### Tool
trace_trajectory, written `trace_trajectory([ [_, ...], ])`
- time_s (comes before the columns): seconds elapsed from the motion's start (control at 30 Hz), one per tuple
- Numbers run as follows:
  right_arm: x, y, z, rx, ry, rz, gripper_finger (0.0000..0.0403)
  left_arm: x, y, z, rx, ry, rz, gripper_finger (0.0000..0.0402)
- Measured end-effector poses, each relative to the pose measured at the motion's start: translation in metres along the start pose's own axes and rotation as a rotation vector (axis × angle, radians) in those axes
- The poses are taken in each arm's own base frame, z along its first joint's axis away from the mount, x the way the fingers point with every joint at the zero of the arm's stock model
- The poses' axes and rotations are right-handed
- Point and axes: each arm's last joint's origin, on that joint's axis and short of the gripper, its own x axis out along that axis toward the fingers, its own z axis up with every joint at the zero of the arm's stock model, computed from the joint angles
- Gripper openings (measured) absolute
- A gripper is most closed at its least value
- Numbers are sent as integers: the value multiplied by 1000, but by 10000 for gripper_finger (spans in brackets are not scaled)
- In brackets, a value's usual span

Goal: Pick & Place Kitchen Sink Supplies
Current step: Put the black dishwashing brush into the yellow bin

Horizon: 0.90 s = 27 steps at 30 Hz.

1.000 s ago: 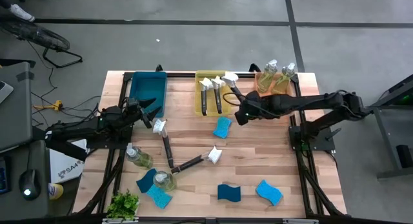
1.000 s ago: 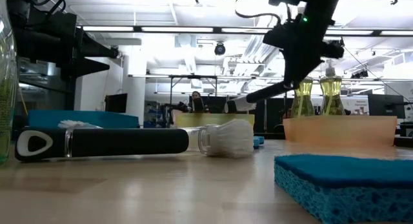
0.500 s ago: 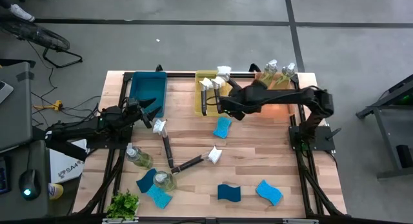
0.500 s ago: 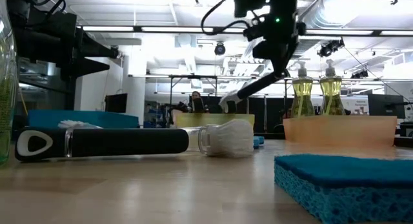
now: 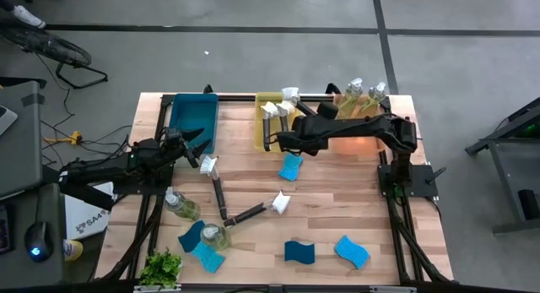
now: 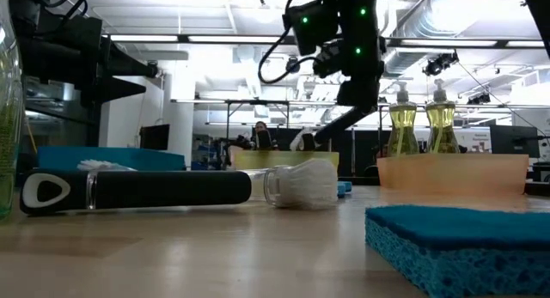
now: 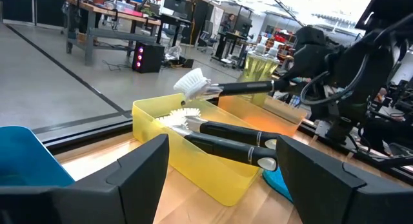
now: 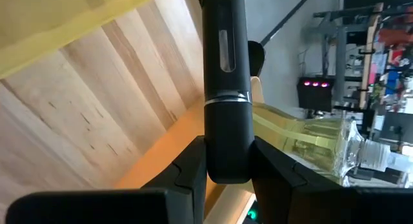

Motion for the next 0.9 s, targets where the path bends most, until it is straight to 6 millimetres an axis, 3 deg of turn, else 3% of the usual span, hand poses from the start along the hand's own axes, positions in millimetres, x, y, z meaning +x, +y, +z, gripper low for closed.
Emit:
trace_trajectory([
  [0.3, 1, 3, 6, 55, -33, 31, 86, 0, 0, 0, 0, 0, 0, 280],
  [0.73, 2, 12, 15, 335, 22, 311, 86, 0, 0, 0, 0, 0, 0, 280],
  [0.9, 0, 7, 19, 405, 38, 359, 86, 0, 0, 0, 0, 0, 0, 280],
])
